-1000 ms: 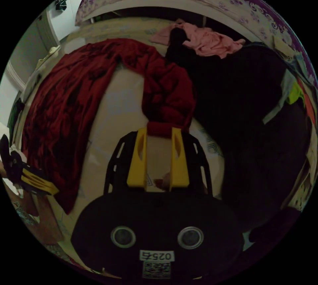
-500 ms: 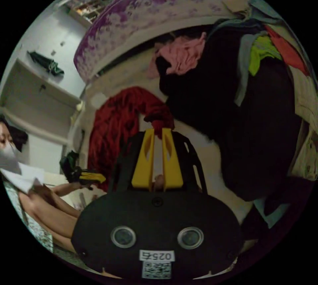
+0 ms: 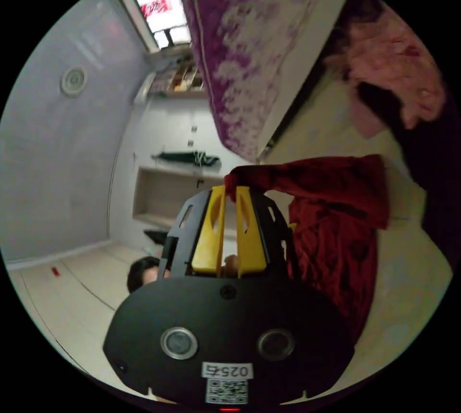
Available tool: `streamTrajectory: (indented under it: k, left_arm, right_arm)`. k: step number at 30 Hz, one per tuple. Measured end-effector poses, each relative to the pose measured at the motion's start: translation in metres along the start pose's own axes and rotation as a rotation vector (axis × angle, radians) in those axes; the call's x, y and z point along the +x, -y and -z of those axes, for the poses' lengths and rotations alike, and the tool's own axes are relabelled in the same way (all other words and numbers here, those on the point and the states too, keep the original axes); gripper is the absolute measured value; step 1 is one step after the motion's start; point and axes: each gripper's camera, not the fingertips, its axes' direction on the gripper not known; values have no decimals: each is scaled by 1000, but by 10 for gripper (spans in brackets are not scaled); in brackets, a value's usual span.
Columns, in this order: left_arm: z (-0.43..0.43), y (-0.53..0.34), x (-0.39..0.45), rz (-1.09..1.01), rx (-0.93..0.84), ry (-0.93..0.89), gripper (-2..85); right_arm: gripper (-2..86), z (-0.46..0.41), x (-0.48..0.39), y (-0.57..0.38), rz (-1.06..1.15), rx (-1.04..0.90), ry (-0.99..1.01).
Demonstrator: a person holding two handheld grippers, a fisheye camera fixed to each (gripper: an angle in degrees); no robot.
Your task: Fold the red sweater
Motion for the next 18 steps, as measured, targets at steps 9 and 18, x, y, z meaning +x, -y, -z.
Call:
streamTrajectory:
  k: [9,18]
  left_arm:
    - [85,-48,-112,414,125,-30,-3]
    - [125,-32,-107,382,142,-112,60]
  right_arm:
    - [136,-304,127,-70,207,-478,-280]
    - [151,-247,99,-143,627,-467,-604]
